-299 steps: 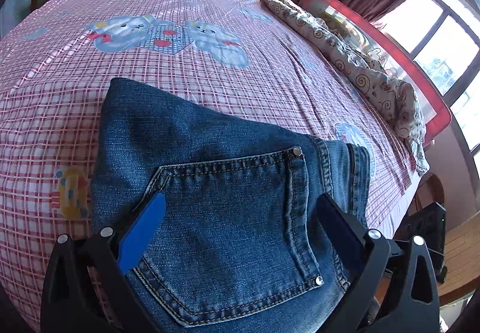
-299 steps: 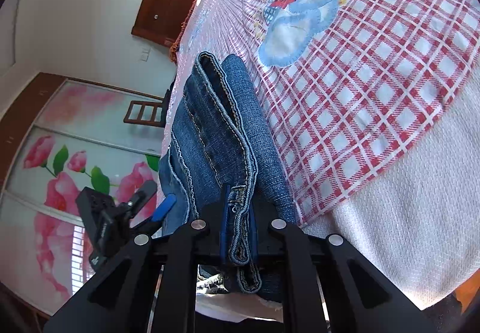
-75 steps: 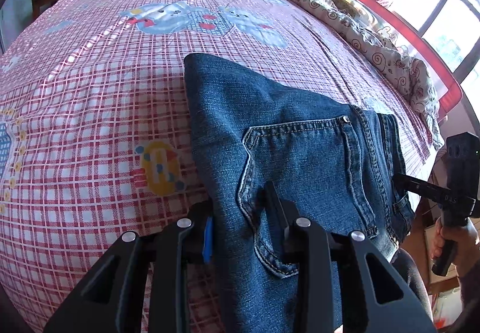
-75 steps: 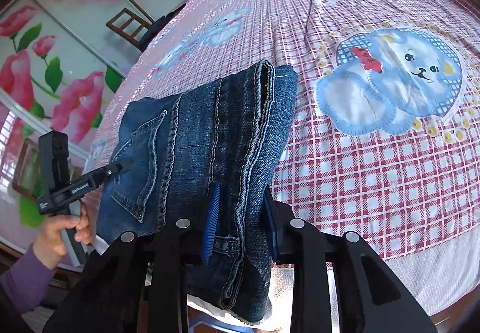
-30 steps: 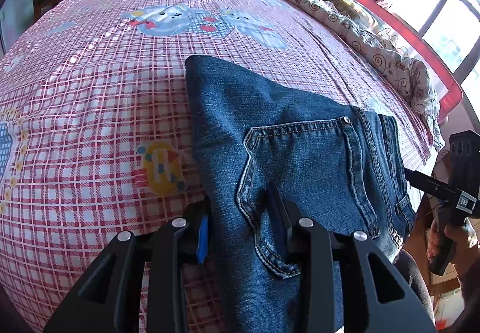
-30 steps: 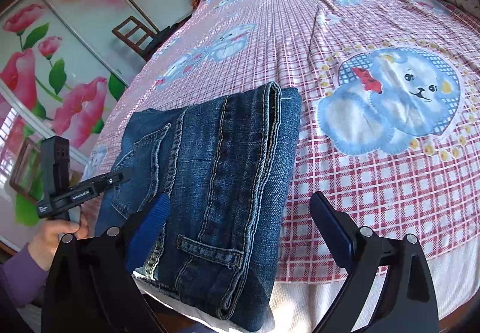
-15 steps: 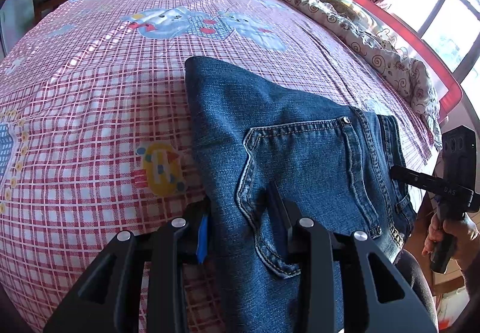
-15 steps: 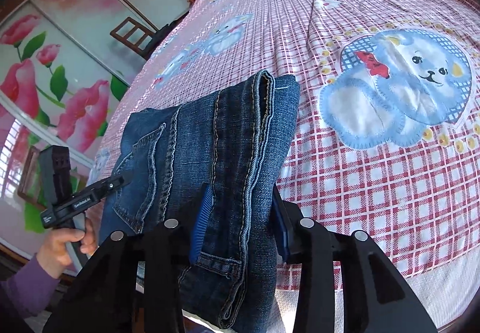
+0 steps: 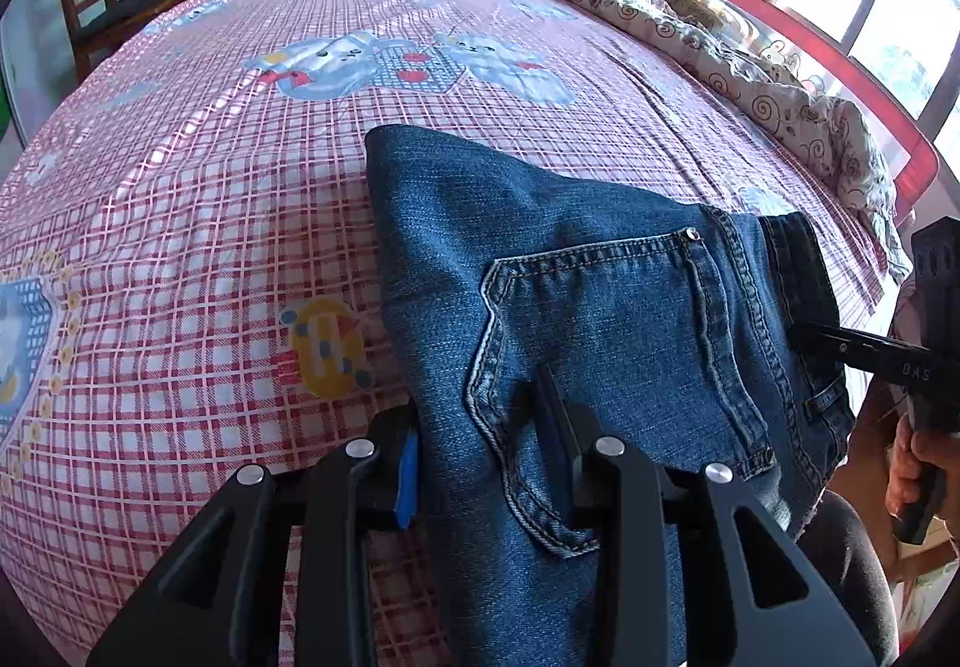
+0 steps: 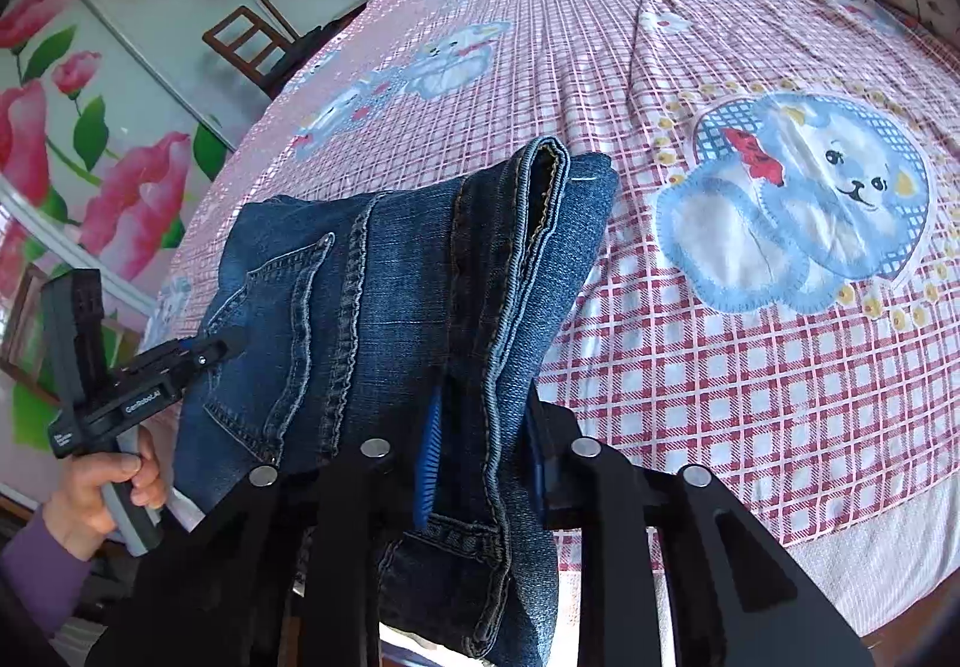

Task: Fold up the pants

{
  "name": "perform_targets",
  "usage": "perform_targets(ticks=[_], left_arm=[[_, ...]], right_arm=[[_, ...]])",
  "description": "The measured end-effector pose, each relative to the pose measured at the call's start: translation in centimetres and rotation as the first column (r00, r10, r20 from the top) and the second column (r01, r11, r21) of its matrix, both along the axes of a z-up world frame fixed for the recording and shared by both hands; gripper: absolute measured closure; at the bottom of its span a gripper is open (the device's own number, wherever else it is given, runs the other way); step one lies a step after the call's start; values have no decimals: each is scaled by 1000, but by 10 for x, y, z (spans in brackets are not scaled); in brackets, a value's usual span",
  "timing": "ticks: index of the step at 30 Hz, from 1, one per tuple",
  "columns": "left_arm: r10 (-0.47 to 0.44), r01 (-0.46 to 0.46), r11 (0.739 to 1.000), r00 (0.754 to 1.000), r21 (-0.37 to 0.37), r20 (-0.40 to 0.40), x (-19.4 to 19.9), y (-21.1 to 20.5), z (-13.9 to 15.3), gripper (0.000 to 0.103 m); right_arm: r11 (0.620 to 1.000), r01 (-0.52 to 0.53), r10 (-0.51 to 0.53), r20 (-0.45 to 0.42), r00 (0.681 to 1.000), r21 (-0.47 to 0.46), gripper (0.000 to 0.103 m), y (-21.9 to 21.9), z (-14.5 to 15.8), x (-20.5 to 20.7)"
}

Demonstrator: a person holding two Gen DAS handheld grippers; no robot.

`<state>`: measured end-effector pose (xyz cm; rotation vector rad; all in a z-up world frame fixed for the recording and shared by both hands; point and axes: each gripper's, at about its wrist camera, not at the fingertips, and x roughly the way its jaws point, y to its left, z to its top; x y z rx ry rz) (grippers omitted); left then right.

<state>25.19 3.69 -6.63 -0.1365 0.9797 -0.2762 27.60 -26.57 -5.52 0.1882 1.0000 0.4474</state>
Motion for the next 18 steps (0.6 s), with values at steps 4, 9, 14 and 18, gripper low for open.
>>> perform_targets(ticks=[4, 9, 14, 18], left_arm=[[16, -15, 1000, 1000, -18, 20, -5, 5, 7, 84], [11, -11, 1000, 999, -11, 44, -11, 7, 23, 87], [14, -12, 1000, 998, -25, 63, -12, 12, 38, 88], [16, -17, 1000, 995, 7, 94, -7, 16, 55, 88]], right_arm=[[999, -9, 11, 50, 999, -44, 87, 8, 14, -7], [999, -23, 27, 85, 996, -49, 89, 9, 31, -12], [997, -47, 53, 118, 992, -55, 90, 13, 51, -12], [996, -69, 75, 143, 987, -51, 90, 19, 67, -3]])
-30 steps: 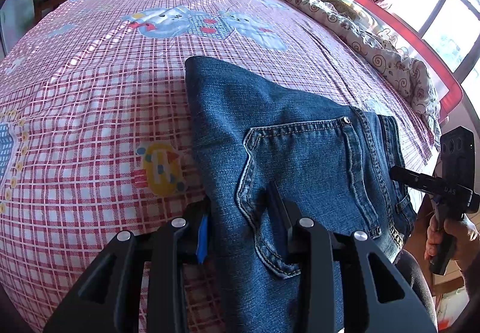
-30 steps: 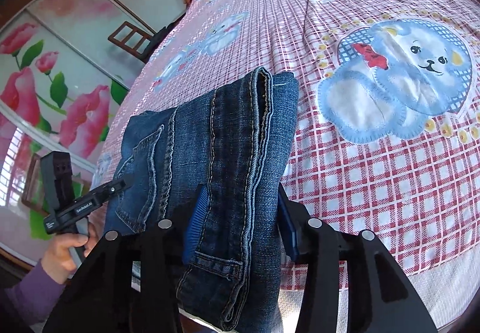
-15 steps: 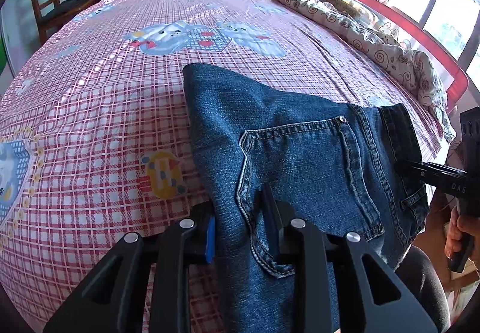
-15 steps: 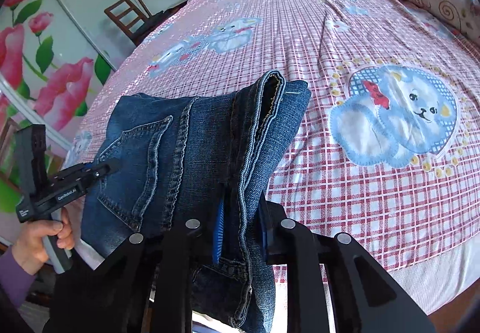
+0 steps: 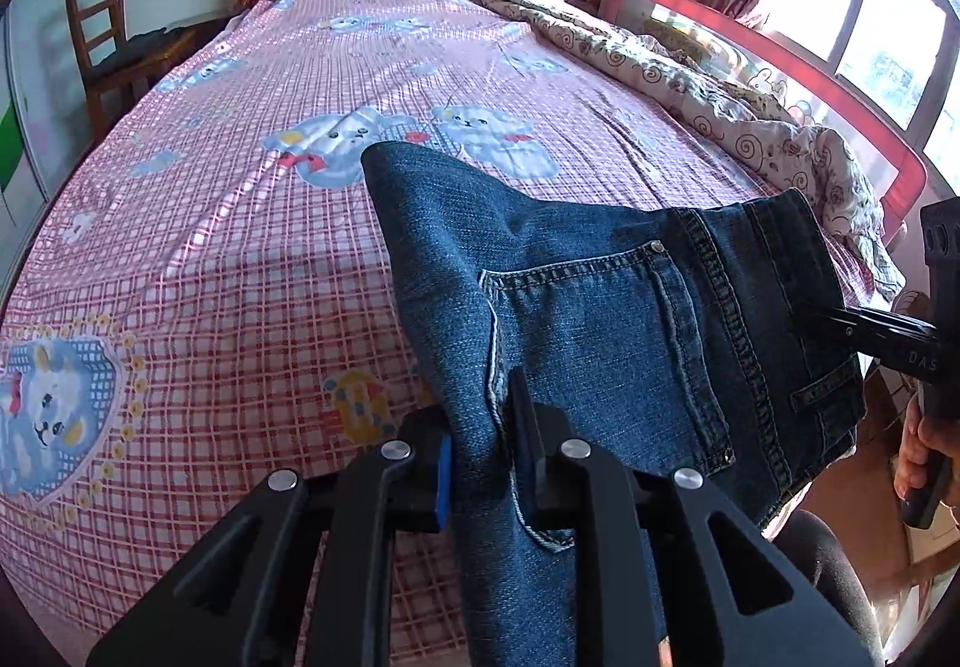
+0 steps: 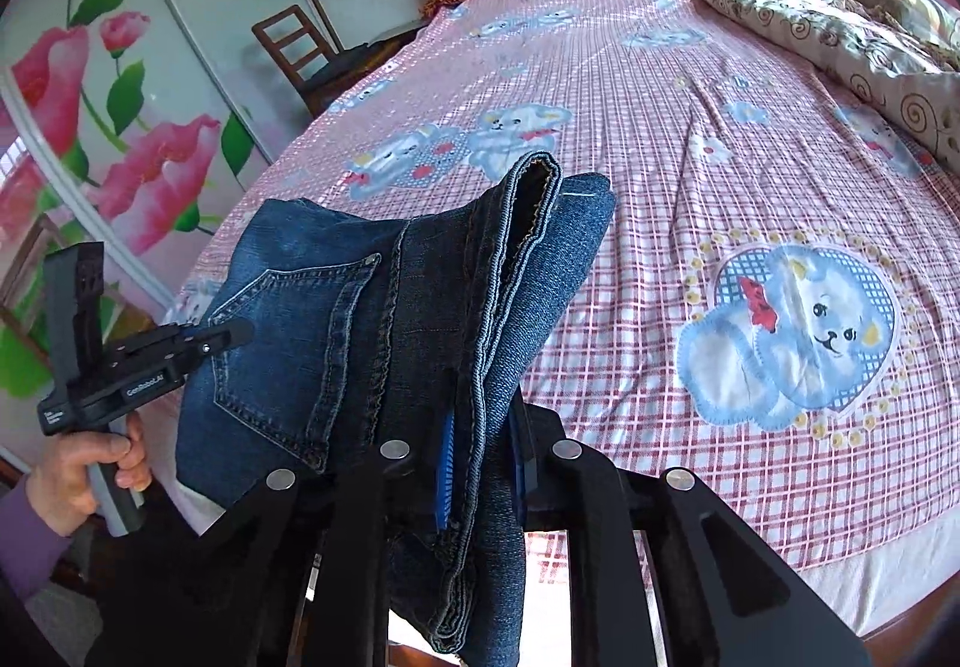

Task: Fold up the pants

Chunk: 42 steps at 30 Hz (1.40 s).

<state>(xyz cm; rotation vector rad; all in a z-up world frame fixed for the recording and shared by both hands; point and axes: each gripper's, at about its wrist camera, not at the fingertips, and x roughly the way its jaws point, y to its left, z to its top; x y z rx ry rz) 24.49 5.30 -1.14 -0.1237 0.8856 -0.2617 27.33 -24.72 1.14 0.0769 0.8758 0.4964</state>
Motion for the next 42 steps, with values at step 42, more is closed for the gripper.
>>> perform_targets(ticks=[42], left_arm=[[147, -133, 985, 981, 110, -126, 93, 45, -35, 64]], right_arm=[[968, 167, -123, -228, 966, 185, 65, -9, -57, 91]])
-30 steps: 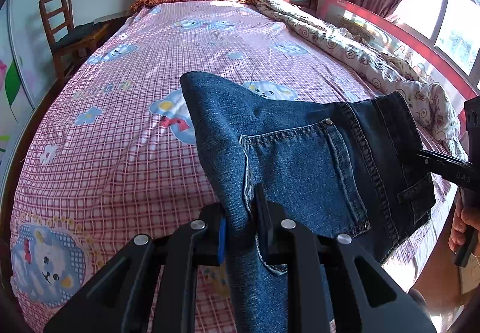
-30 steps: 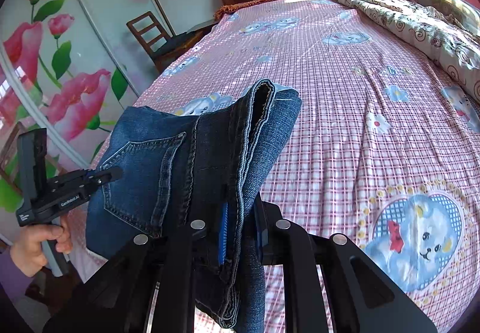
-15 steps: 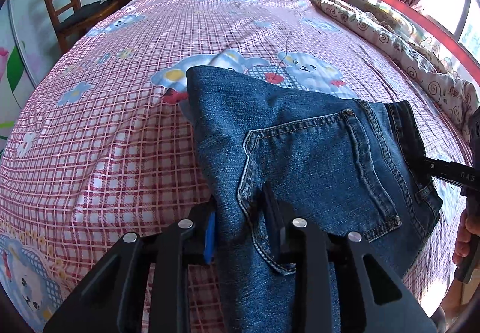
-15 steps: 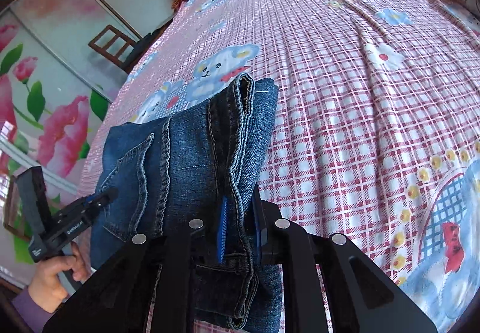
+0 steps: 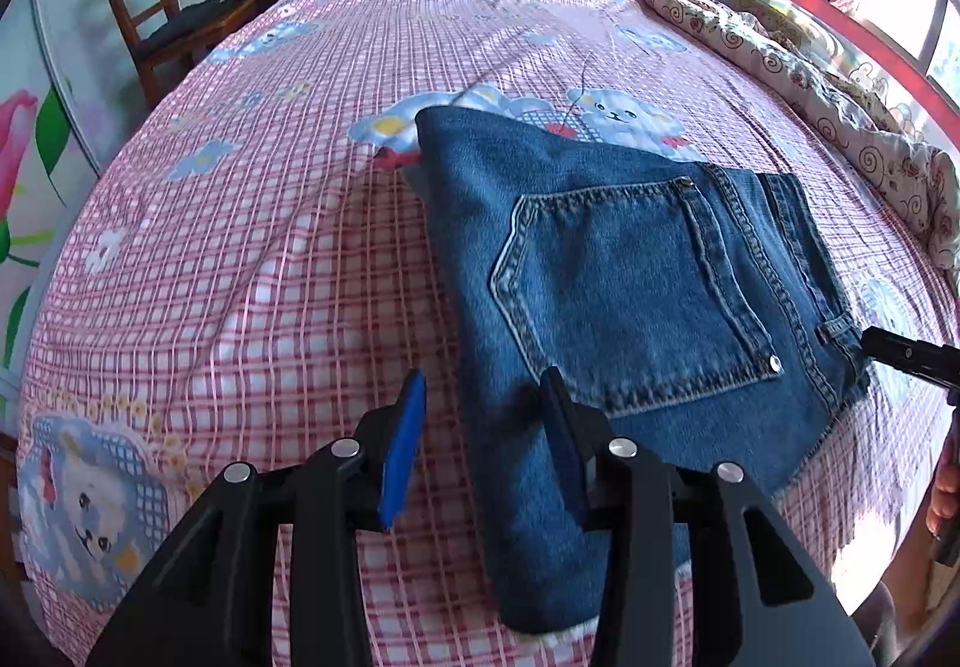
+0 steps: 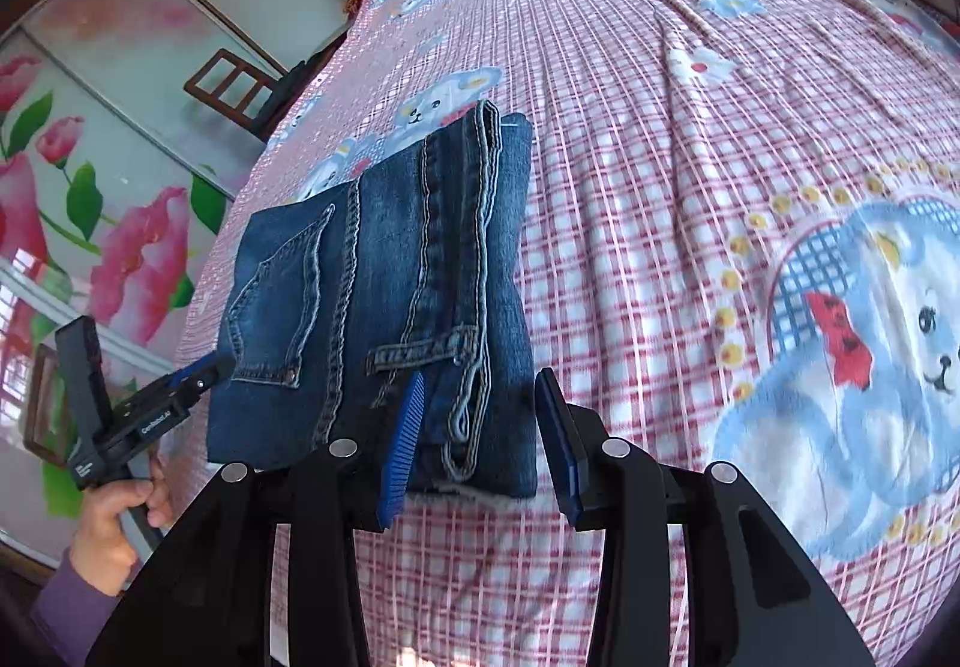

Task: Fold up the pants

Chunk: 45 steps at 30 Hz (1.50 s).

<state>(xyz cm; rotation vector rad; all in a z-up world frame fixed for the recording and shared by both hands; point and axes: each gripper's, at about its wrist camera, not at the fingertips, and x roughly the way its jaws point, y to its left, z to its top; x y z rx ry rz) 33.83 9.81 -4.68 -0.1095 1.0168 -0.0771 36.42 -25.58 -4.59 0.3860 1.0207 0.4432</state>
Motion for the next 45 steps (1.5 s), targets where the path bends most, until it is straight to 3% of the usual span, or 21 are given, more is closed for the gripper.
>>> perform_targets(ticks=[4, 8, 11, 15, 20, 24, 28, 32, 34, 36, 38, 40, 41, 43, 45], left_arm=[[-12, 10, 998, 999, -69, -30, -21, 3, -4, 64], [-15, 12, 998, 999, -63, -38, -29, -1, -7, 64], [0, -3, 998, 999, -62, -47, -28, -1, -10, 60], [7, -9, 999, 999, -47, -46, -26, -4, -16, 55], [18, -20, 999, 999, -35, -45, -24, -4, -18, 47], [15, -16, 1000, 999, -21, -42, -22, -6, -17, 46], [11, -12, 1000, 999, -20, -35, -22, -6, -18, 46], [11, -11, 1000, 999, -19, -33, -23, -5, -18, 44], [10, -11, 1000, 999, -18, -30, -23, -5, -18, 43], [12, -13, 1000, 1000, -21, -28, -24, -3, -18, 42], [29, -30, 999, 999, -23, -32, -28, 1, -17, 37], [64, -64, 998, 997, -13, -41, -33, 7, -15, 19], [83, -84, 996, 996, -23, -42, -38, 12, -14, 17], [122, -125, 989, 992, -75, -43, -54, 21, -11, 14], [157, -159, 986, 986, -45, -55, -72, 23, -11, 5]], right_arm=[[998, 20, -18, -27, 999, 63, 65, -14, -9, -16], [994, 39, -34, -46, 998, 106, 65, -21, -16, -19], [989, 34, -33, -7, 999, 142, 65, -23, -7, -22], [1000, -15, 16, -37, 999, 25, 65, -7, -16, -17], [1000, 8, -8, -27, 1000, 13, 65, -9, -16, -17], [990, 86, -74, 112, 991, -109, 65, 0, 16, -35], [999, 27, -31, 213, 977, 21, 65, 14, 38, -41], [990, -58, 39, 144, 989, 128, 65, 38, 27, -18], [998, -16, 14, 36, 999, 65, 65, 39, 2, -8], [982, 24, -28, 15, 1000, 188, 65, 23, -8, -10], [967, 94, -89, -31, 996, 236, 65, 13, -6, -19], [981, 101, -97, -32, 995, 168, 52, 12, 1, -35], [987, 104, -101, -27, 994, 126, 44, 11, 4, -45], [990, 95, -94, -20, 995, 102, 44, 9, 7, -70], [992, 97, -95, -21, 995, 81, 43, 6, 7, -93]])
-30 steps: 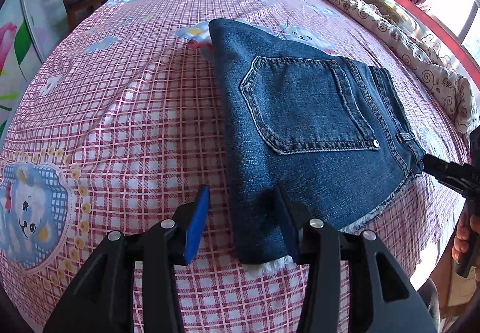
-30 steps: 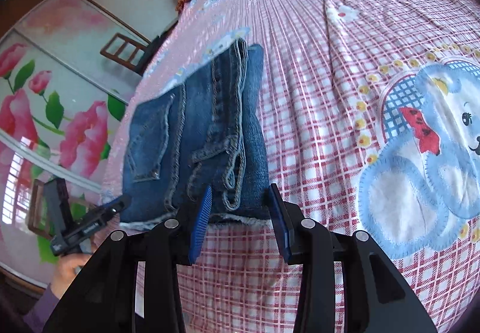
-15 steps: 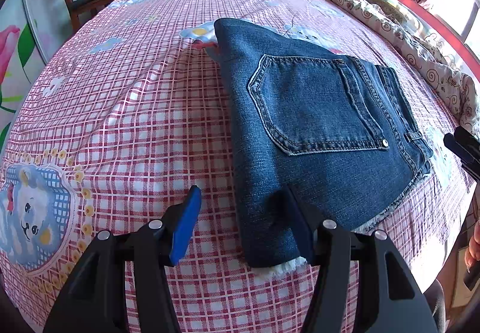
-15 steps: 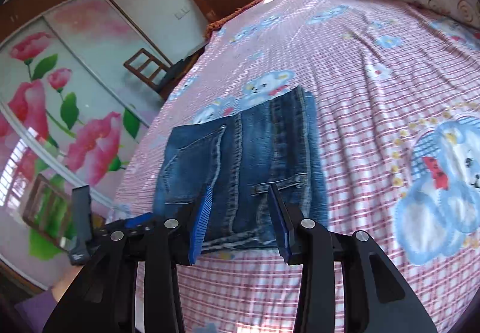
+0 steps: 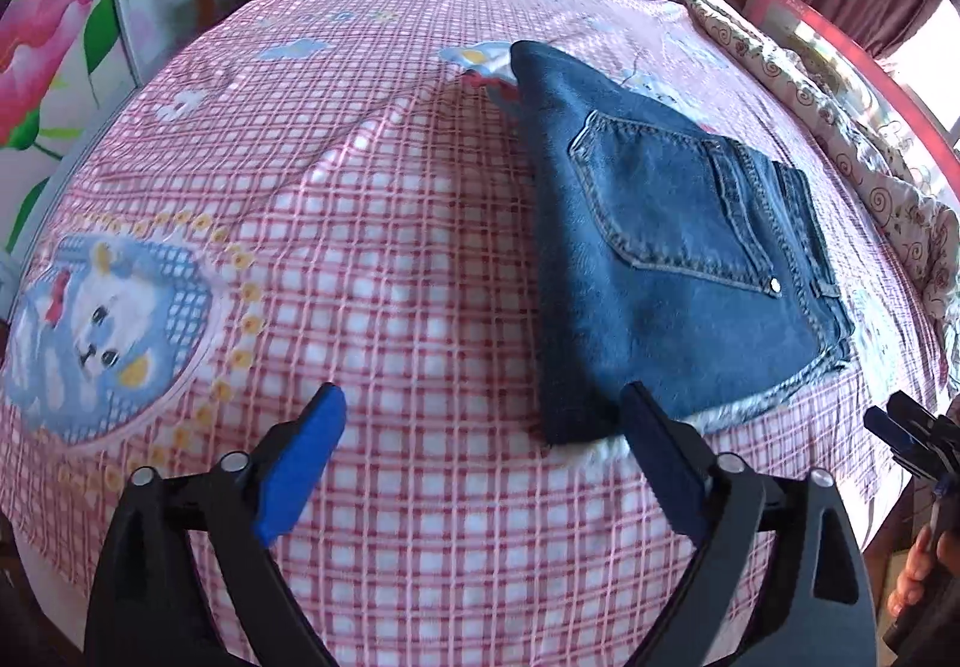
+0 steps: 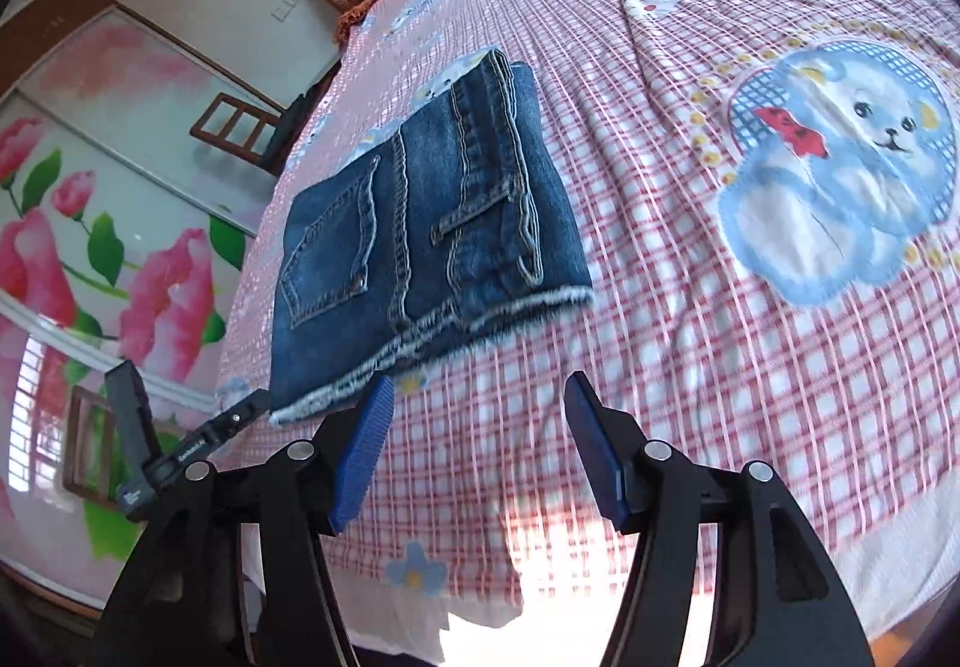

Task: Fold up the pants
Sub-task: 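Open both grippers and lift them away from the folded jeans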

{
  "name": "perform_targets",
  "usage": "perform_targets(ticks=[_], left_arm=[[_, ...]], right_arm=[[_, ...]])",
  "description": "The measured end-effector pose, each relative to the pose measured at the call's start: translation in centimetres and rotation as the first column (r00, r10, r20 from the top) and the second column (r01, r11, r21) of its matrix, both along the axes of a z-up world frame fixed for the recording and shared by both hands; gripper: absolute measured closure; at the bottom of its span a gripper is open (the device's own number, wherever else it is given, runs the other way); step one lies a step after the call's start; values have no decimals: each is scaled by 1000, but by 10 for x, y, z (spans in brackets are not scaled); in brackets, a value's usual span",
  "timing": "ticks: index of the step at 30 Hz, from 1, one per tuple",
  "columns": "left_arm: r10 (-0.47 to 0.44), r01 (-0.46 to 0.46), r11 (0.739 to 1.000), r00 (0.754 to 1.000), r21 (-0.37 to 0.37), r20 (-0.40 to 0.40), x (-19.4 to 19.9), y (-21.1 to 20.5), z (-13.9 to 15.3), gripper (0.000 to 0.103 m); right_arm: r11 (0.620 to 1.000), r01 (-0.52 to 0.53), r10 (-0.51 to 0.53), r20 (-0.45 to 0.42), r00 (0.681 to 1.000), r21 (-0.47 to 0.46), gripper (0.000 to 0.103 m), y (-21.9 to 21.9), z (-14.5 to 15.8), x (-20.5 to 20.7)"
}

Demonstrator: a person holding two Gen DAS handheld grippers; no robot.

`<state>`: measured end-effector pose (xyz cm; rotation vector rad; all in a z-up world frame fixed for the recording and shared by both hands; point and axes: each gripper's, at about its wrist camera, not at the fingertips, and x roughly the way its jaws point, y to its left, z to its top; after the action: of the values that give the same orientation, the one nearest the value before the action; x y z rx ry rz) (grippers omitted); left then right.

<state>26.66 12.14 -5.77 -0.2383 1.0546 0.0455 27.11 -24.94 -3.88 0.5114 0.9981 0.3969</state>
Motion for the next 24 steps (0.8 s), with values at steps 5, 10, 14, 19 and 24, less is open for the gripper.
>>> perform_targets(ticks=[5, 10, 14, 19, 24], left_arm=[[40, -39, 998, 999, 48, -11, -53, -5, -5, 2], [37, -38, 998, 999, 43, 29, -97, -27, -3, 2], [1, -21, 995, 979, 93, 206, -130, -56, 13, 2], [-48, -14, 988, 920, 155, 389, -154, -81, 28, 2], [-75, 7, 991, 860, 135, 505, -168, -86, 35, 2]], right_arm=[[996, -21, 22, 12, 1000, -89, 26, 4, -9, -58], [983, -37, 45, 39, 998, -182, 22, 18, -12, -95], [936, -55, 104, 124, 987, -348, 19, 35, -8, -113], [904, -35, 138, 211, 968, -427, 19, 40, -4, -129], [883, 6, 144, 284, 948, -470, 19, 41, 4, -143]])
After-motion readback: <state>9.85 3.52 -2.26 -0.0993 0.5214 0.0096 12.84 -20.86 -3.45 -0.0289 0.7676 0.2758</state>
